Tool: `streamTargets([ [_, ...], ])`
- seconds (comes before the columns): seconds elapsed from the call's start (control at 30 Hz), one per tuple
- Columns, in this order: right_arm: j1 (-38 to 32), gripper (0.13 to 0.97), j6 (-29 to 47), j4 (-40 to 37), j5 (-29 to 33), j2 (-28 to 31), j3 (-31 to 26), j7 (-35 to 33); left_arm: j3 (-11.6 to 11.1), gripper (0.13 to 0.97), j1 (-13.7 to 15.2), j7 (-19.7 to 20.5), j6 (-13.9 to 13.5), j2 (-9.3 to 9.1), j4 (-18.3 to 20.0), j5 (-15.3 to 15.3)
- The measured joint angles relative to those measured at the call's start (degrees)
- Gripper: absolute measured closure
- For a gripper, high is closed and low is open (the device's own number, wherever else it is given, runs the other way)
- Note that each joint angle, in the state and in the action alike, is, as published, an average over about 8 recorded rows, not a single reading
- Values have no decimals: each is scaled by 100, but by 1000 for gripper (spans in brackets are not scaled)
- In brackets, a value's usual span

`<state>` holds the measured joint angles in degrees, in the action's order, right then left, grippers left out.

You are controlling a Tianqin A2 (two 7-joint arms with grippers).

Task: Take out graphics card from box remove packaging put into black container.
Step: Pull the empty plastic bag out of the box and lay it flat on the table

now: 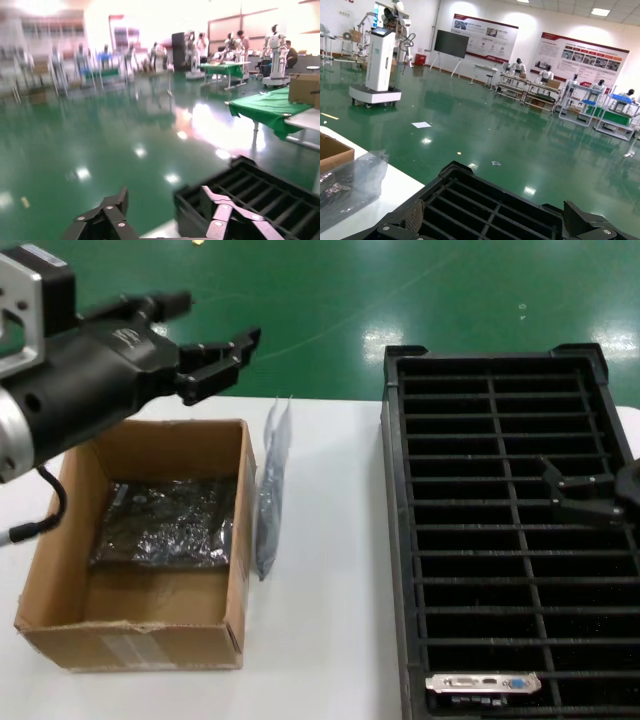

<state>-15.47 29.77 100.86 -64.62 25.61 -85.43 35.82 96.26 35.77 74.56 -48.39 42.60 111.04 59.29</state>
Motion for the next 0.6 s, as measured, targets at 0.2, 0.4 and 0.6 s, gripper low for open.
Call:
streamTargets([
  [0.2, 2, 129, -3, -1, -4, -1, 0, -3, -488, 573, -539, -1215, 410, -216, 462, -325],
  [0.4, 47, 129, -91, -28, -119, -26, -19, -108, -601, 437, -773, -1784, 641, -377, 487, -340],
  [0.6, 148, 129, -282, -87, -366, -80, -59, -337, -577, 311, -946, -2113, 911, -508, 318, -10],
])
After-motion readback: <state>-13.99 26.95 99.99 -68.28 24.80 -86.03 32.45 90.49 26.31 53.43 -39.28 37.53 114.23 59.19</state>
